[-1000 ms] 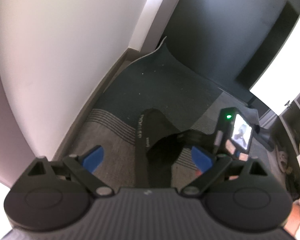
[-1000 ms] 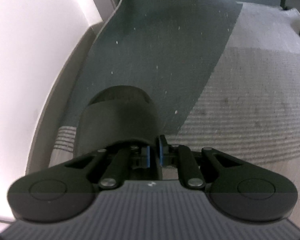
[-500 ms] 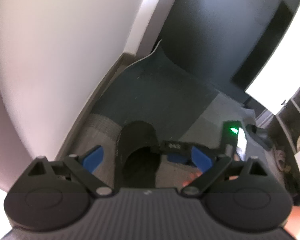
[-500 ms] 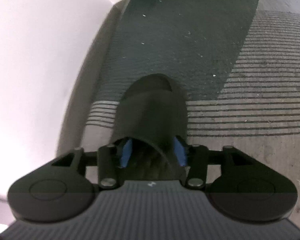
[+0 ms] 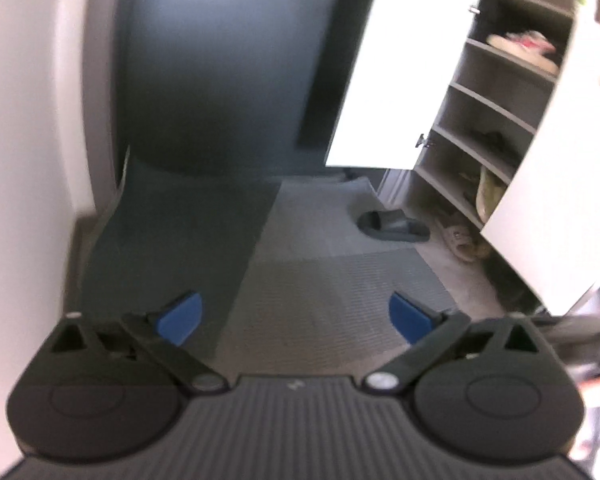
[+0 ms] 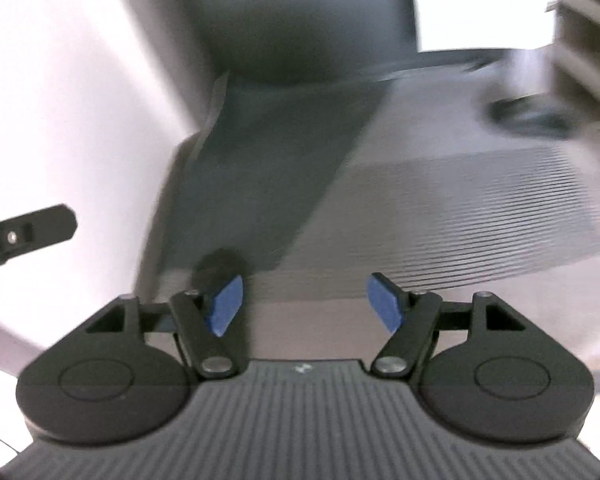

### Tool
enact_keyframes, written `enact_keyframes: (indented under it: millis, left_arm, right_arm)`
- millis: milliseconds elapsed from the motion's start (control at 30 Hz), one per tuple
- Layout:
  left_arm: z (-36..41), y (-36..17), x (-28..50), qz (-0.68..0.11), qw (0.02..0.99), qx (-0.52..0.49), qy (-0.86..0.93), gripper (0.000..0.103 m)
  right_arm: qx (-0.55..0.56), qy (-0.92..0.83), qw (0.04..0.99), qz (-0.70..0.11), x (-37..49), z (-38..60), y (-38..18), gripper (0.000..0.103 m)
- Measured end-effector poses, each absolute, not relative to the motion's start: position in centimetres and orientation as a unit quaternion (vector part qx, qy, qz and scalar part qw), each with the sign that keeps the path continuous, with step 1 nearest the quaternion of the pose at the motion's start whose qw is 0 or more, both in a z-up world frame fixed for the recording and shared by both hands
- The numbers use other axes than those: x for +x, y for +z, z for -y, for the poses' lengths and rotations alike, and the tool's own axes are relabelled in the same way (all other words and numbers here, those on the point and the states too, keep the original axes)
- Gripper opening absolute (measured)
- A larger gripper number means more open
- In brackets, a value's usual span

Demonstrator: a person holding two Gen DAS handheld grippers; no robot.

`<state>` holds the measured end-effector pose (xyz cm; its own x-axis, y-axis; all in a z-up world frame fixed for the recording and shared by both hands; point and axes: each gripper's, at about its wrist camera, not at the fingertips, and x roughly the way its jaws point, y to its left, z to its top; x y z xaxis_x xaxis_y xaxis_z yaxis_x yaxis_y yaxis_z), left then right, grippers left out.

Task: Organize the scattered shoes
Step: 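Move both open tools back toward the shoe cabinet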

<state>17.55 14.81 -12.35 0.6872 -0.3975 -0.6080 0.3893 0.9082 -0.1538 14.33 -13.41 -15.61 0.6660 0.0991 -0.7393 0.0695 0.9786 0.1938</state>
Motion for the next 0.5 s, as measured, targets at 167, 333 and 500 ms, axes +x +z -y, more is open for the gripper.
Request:
enact_keyframes:
  millis: [167, 333, 500]
  left_arm:
    - [-10.3, -9.2, 14.0, -0.328, 0.907, 0.023, -0.264, 0.103]
    - [-4.8, -9.7, 13.9, -0.332, 0.907, 0.069, -0.249, 0.103]
    - [5.3, -12.4, 19.1, -0.388, 0.897, 0.037, -0.207, 0.103]
  right_arm:
    - [0.105, -0.078, 0.931, -0.341, 6.9, 18.2, -6.1, 0.08]
    - [0.133, -0.096, 0.939, -0.301, 3.1, 22.2, -4.1, 0.084]
    - [0.149, -0.121, 0.939, -0.286, 2.4, 28.4, -9.1, 0.084]
